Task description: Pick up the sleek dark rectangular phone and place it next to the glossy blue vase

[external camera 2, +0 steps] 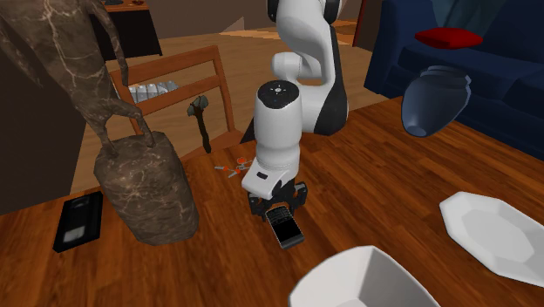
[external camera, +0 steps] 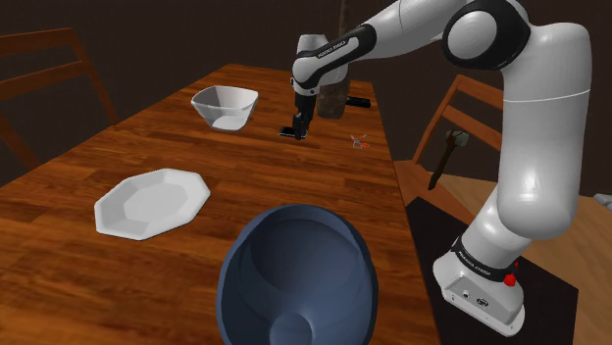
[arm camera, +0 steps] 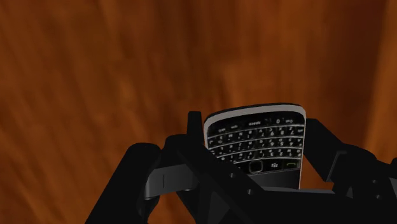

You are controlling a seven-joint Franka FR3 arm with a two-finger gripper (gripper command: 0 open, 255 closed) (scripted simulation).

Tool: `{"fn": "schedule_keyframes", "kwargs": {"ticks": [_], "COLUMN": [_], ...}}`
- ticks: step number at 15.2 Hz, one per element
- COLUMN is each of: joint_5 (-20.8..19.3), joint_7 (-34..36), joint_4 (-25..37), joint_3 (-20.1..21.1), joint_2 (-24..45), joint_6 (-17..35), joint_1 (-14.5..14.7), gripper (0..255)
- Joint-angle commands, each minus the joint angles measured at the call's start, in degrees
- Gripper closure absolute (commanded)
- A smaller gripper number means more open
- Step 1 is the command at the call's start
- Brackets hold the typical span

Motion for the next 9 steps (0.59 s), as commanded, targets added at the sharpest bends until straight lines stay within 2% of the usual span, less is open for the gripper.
{"fn": "schedule_keyframes", "kwargs": {"ticks": [1, 9], "joint_5": [0.0, -0.3], "joint_7": [0.0, 0.2], "joint_4": [0.0, 2.5], "joint_3": [0.0, -0.1], "joint_2": [0.0, -2.6], "joint_6": [0.0, -5.1], "joint_1": [0.0, 0.1], "gripper": [255, 255]}}
